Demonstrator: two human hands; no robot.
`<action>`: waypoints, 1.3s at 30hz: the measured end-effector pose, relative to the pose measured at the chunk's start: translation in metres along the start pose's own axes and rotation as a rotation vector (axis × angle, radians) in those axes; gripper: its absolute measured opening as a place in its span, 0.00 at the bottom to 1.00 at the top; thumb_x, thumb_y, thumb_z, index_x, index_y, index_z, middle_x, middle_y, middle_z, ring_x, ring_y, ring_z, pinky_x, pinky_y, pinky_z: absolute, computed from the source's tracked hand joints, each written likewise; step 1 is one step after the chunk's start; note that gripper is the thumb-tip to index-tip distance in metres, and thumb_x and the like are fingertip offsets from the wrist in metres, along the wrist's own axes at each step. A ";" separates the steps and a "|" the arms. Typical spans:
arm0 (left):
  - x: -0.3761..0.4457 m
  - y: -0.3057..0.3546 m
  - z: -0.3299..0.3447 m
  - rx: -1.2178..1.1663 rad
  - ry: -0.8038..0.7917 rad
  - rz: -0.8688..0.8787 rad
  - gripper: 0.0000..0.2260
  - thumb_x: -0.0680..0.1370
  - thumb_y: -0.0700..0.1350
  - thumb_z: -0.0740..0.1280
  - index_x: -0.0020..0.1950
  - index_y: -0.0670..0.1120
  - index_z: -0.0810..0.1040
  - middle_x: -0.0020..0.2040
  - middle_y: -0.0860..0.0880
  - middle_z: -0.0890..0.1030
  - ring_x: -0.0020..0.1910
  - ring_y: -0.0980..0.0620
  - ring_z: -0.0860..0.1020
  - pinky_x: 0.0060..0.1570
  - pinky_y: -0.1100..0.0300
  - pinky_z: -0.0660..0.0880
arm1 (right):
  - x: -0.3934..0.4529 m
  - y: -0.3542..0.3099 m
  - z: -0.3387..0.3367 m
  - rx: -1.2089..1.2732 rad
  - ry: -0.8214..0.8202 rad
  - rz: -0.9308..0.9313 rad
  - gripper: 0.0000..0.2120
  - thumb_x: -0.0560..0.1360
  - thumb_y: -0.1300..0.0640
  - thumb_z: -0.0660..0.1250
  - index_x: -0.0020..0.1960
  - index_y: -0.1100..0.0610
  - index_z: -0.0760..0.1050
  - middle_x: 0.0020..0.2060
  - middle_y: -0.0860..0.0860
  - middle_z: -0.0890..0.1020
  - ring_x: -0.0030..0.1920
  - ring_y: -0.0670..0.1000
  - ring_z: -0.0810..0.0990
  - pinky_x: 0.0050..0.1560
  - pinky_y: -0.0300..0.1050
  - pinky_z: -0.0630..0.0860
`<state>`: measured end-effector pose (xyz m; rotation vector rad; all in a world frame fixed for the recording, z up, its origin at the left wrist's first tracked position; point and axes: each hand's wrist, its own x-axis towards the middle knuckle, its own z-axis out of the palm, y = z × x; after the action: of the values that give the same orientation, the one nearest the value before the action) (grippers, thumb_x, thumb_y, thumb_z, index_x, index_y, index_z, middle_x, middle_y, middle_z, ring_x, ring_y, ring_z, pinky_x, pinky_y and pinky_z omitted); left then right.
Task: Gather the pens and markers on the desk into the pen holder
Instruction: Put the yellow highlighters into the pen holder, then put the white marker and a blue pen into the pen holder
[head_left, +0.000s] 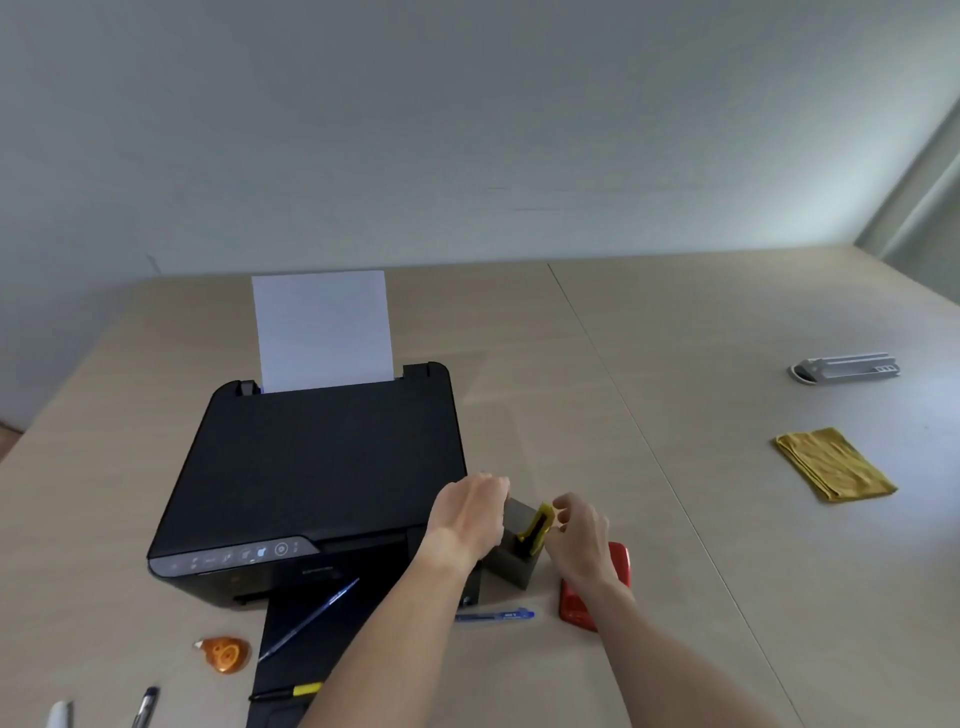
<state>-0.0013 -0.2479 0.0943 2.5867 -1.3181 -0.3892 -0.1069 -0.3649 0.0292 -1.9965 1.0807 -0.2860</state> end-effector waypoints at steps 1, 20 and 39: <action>0.003 0.001 0.002 0.000 -0.004 -0.003 0.09 0.79 0.33 0.60 0.52 0.41 0.79 0.48 0.44 0.85 0.47 0.43 0.82 0.51 0.48 0.80 | 0.000 0.004 -0.004 -0.012 -0.018 0.017 0.14 0.70 0.71 0.64 0.53 0.59 0.75 0.44 0.54 0.76 0.42 0.49 0.74 0.34 0.33 0.66; -0.102 -0.030 0.086 -0.197 -0.364 -0.001 0.09 0.76 0.40 0.61 0.47 0.44 0.81 0.45 0.44 0.82 0.42 0.44 0.80 0.37 0.53 0.78 | -0.058 0.044 0.057 -0.356 -0.328 -0.061 0.18 0.70 0.70 0.63 0.58 0.61 0.78 0.55 0.60 0.79 0.57 0.61 0.77 0.56 0.52 0.77; -0.157 -0.047 0.148 0.264 -0.516 -0.019 0.13 0.78 0.28 0.64 0.61 0.37 0.78 0.58 0.40 0.76 0.54 0.39 0.82 0.48 0.51 0.80 | -0.132 0.097 0.072 -0.577 -0.305 -0.011 0.06 0.77 0.58 0.59 0.51 0.60 0.71 0.51 0.56 0.76 0.54 0.59 0.74 0.55 0.52 0.71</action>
<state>-0.1029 -0.1034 -0.0376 2.8287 -1.5925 -1.0022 -0.2048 -0.2493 -0.0662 -2.4449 1.0268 0.3600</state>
